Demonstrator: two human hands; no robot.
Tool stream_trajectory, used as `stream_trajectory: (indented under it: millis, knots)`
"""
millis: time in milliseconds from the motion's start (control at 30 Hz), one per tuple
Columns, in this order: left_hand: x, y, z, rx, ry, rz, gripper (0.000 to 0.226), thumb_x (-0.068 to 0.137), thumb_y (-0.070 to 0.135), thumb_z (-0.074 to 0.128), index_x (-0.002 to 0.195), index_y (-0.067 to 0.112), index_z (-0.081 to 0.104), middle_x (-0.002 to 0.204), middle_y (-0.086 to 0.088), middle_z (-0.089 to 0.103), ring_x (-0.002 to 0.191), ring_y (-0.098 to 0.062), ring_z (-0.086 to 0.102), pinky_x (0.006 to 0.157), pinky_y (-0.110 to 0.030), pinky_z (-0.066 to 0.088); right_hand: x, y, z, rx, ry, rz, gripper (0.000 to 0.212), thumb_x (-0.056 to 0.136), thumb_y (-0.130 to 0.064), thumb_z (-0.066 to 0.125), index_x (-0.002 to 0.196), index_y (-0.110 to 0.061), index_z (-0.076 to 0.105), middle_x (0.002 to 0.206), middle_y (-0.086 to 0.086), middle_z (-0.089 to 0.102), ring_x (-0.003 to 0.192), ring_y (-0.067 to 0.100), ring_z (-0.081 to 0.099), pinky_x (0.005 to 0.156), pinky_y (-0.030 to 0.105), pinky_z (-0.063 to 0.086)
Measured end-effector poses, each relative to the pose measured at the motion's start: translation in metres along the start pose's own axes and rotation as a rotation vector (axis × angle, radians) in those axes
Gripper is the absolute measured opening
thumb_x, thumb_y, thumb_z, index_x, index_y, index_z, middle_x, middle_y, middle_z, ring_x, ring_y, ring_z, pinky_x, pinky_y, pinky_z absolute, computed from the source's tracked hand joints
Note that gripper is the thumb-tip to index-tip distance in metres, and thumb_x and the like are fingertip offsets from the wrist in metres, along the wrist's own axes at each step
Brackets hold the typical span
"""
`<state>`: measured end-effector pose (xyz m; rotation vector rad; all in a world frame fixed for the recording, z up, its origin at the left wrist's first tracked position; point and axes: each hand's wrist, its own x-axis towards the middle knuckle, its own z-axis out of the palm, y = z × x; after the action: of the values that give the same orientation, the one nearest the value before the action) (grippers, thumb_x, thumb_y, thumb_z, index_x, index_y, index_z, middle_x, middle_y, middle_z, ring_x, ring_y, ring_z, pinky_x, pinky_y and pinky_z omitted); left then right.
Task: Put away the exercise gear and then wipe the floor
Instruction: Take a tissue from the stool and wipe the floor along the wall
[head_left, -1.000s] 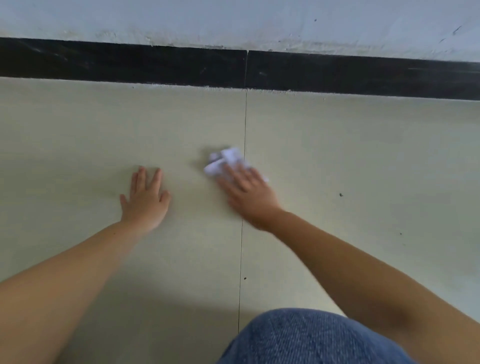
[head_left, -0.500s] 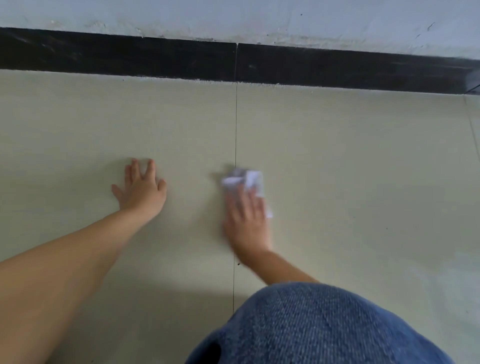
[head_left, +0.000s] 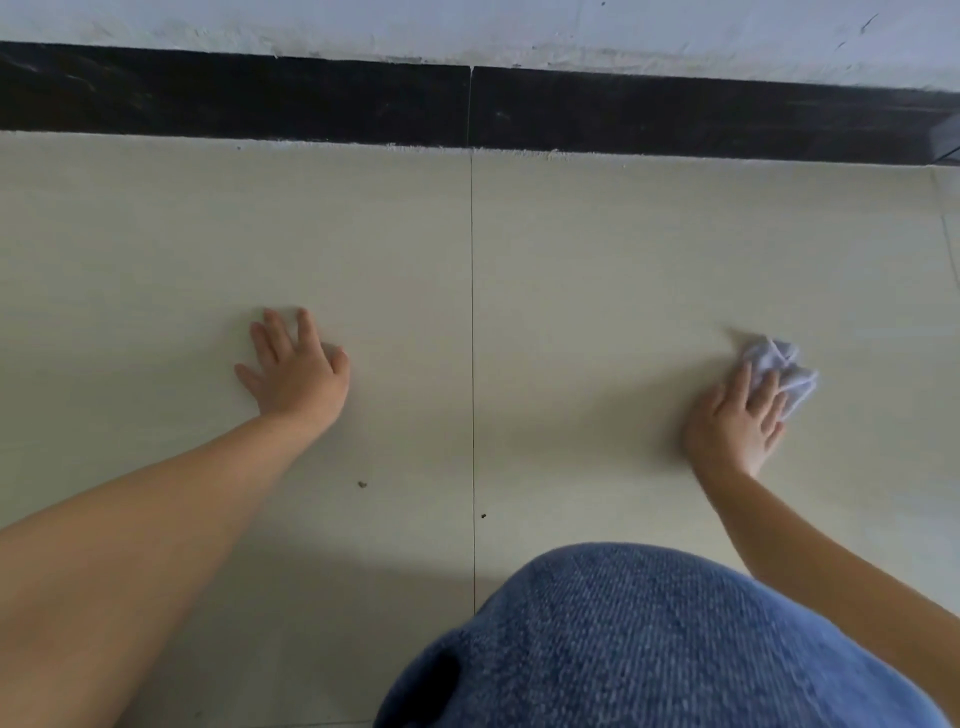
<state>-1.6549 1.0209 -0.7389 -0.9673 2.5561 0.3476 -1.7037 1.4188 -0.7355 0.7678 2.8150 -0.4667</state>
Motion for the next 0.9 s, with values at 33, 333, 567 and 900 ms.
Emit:
stream_trajectory:
  millis: [33, 333, 567, 900]
  knots:
    - [0.0, 0.001, 0.0, 0.005, 0.001, 0.001, 0.063, 0.096, 0.038, 0.037, 0.15, 0.018, 0.011, 0.159, -0.012, -0.004, 0.146, -0.027, -0.005, 0.112, -0.059, 0.007, -0.006, -0.012, 0.007, 0.003, 0.016, 0.07, 0.054, 0.101, -0.03, 0.029, 0.152, -0.021, 0.016, 0.16, 0.01, 0.002, 0.147, 0.031, -0.001, 0.117, 0.045, 0.003]
    - [0.0, 0.001, -0.006, -0.012, -0.016, 0.001, 0.062, 0.096, 0.036, 0.037, 0.15, 0.018, 0.013, 0.159, -0.011, -0.003, 0.146, -0.027, -0.004, 0.113, -0.058, 0.008, -0.187, -0.067, 0.091, -0.314, -0.245, -1.368, 0.058, 0.091, -0.043, 0.038, 0.145, -0.023, 0.036, 0.153, 0.005, 0.031, 0.143, 0.029, 0.017, 0.113, 0.046, 0.017]
    - [-0.005, 0.029, -0.002, 0.148, 0.047, 0.267, 0.059, 0.097, 0.028, 0.035, 0.15, 0.015, 0.014, 0.159, -0.012, 0.001, 0.146, -0.026, 0.0, 0.111, -0.062, 0.003, -0.023, 0.066, 0.007, -0.469, -0.153, -1.182, 0.056, 0.097, -0.032, 0.03, 0.151, -0.021, 0.021, 0.157, 0.011, 0.02, 0.146, 0.03, 0.011, 0.115, 0.043, 0.021]
    - [-0.04, 0.149, 0.023, 0.077, 0.004, 0.514, 0.063, 0.098, 0.037, 0.034, 0.151, 0.02, 0.006, 0.159, -0.007, -0.002, 0.147, -0.021, -0.003, 0.112, -0.059, 0.002, -0.006, -0.081, 0.031, -0.085, -0.14, -0.426, 0.056, 0.1, -0.025, 0.036, 0.151, -0.019, 0.017, 0.16, 0.008, 0.001, 0.147, 0.032, -0.006, 0.118, 0.048, 0.0]
